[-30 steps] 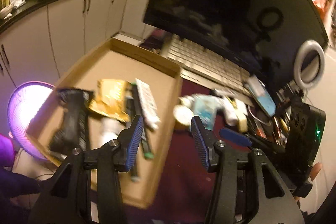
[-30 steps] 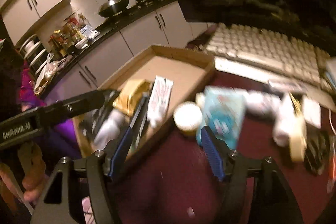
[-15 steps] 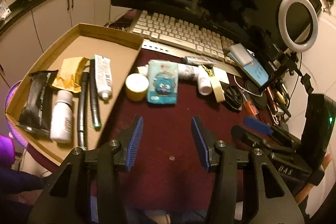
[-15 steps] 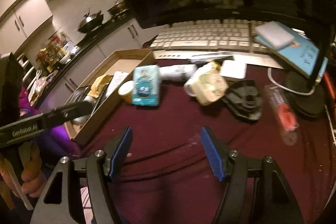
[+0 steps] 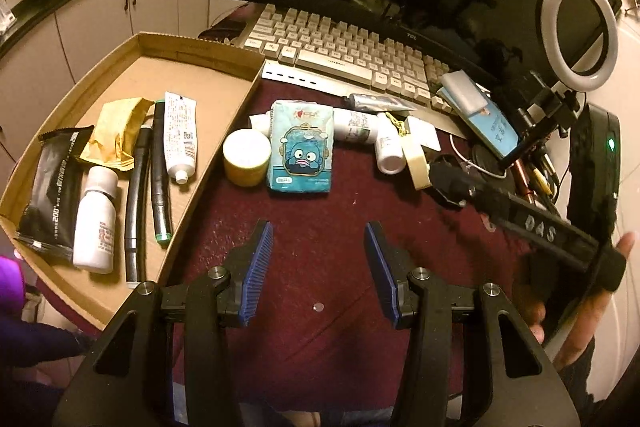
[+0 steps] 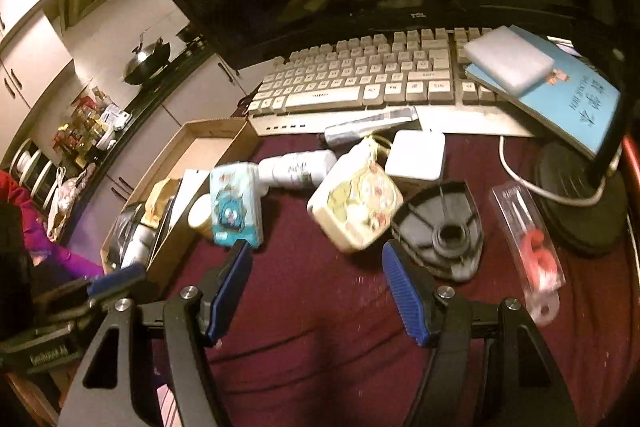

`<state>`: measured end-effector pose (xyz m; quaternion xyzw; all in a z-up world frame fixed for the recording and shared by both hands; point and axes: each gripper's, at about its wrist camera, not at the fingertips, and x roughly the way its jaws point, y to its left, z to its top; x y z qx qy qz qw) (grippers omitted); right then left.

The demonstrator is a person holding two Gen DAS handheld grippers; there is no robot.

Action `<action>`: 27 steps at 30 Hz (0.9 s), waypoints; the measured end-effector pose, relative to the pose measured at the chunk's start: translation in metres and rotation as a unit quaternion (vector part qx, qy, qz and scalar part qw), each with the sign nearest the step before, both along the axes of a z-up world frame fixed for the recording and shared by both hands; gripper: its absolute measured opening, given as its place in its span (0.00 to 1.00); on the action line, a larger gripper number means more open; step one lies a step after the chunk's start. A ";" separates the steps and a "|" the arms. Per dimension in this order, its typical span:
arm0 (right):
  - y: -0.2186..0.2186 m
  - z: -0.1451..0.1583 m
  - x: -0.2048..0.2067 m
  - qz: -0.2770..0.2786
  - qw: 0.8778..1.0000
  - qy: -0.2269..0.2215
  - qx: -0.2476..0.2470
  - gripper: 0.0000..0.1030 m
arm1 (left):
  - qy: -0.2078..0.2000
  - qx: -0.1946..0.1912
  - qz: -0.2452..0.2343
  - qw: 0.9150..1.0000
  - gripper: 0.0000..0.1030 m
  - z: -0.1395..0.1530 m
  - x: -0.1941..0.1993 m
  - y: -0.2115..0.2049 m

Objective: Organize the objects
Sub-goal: 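Move both tools back over the desk toward the blue tissue pack, then grasp the cream keychain case with the right tool while the left tool grasps the blue cartoon tissue pack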

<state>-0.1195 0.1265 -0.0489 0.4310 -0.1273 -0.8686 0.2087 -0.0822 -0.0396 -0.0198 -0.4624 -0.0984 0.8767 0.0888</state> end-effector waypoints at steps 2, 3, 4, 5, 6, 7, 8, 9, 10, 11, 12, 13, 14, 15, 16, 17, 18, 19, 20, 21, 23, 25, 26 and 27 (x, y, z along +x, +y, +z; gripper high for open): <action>-0.003 -0.001 -0.011 0.000 1.000 0.001 0.007 0.66 | -0.004 0.000 0.001 1.000 0.46 -0.003 -0.003 -0.002; -0.004 -0.002 -0.016 0.000 1.000 0.002 0.011 0.66 | -0.005 0.002 0.001 1.000 0.46 -0.004 -0.005 -0.003; -0.006 -0.003 -0.020 0.002 1.000 0.004 0.015 0.66 | -0.005 0.004 0.001 1.000 0.46 -0.005 -0.006 -0.004; -0.009 -0.003 -0.025 0.007 1.000 0.009 0.022 0.66 | -0.006 0.006 0.001 1.000 0.46 -0.006 -0.008 -0.005; -0.012 -0.003 -0.029 0.011 0.999 0.013 0.030 0.66 | -0.006 0.007 0.002 1.000 0.46 -0.007 -0.009 -0.006; -0.015 -0.004 -0.032 0.015 0.999 0.018 0.039 0.66 | -0.008 0.009 0.003 1.000 0.46 -0.009 -0.011 -0.007; -0.019 -0.005 -0.036 0.022 0.998 0.025 0.051 0.66 | -0.010 0.011 0.003 1.000 0.46 -0.010 -0.013 -0.009; -0.022 -0.007 -0.039 0.026 0.997 0.028 0.064 0.66 | -0.012 0.013 0.003 1.000 0.46 -0.012 -0.015 -0.010; -0.023 -0.010 -0.044 0.027 0.996 0.027 0.075 0.66 | -0.015 0.014 0.004 1.000 0.46 -0.014 -0.017 -0.011; -0.023 -0.012 -0.047 0.028 0.996 0.024 0.079 0.66 | -0.018 0.015 0.004 1.000 0.46 -0.016 -0.019 -0.012; -0.023 -0.014 -0.051 0.029 0.996 0.021 0.080 0.66 | -0.020 0.016 0.004 1.000 0.46 -0.018 -0.021 -0.013; -0.023 -0.017 -0.054 0.030 0.996 0.021 0.086 0.67 | -0.021 0.017 0.004 1.000 0.46 -0.019 -0.023 -0.014; -0.024 -0.020 -0.057 0.032 0.995 0.017 0.088 0.69 | -0.021 0.019 0.004 1.000 0.46 -0.020 -0.025 -0.015; -0.024 -0.022 -0.059 0.035 0.996 0.012 0.086 0.69 | -0.023 0.021 0.004 1.000 0.46 -0.021 -0.026 -0.016; -0.025 -0.025 -0.060 0.040 0.996 0.006 0.082 0.69 | -0.024 0.022 0.004 0.999 0.46 -0.022 -0.027 -0.017; -0.026 -0.028 -0.060 0.048 0.996 0.002 0.078 0.70 | -0.025 0.024 0.004 0.999 0.46 -0.022 -0.028 -0.018; -0.026 -0.027 -0.058 0.053 0.996 0.005 0.078 0.70 | -0.026 0.025 0.004 0.999 0.46 -0.023 -0.029 -0.019; -0.026 -0.027 -0.056 0.059 0.996 0.007 0.074 0.70 | -0.026 0.025 0.005 0.999 0.46 -0.023 -0.030 -0.020; -0.026 -0.026 -0.052 0.067 0.996 0.007 0.066 0.70 | -0.027 0.026 0.005 0.999 0.46 -0.024 -0.031 -0.021; -0.027 -0.026 -0.048 0.074 0.995 0.006 0.063 0.70 | -0.026 0.026 0.005 0.999 0.46 -0.024 -0.032 -0.021; -0.033 -0.025 -0.037 0.093 0.994 0.007 0.061 0.70 | -0.027 0.026 0.006 0.999 0.46 -0.025 -0.034 -0.022; -0.041 -0.023 -0.025 0.112 0.992 0.012 0.063 0.70 | -0.028 0.023 0.007 0.999 0.46 -0.025 -0.037 -0.023; -0.045 -0.023 -0.019 0.119 0.991 0.014 0.067 0.70 | -0.028 0.021 0.008 0.999 0.46 -0.025 -0.039 -0.023; -0.047 -0.023 -0.014 0.122 0.990 0.014 0.069 0.70 | -0.028 0.019 0.008 0.999 0.46 -0.024 -0.040 -0.023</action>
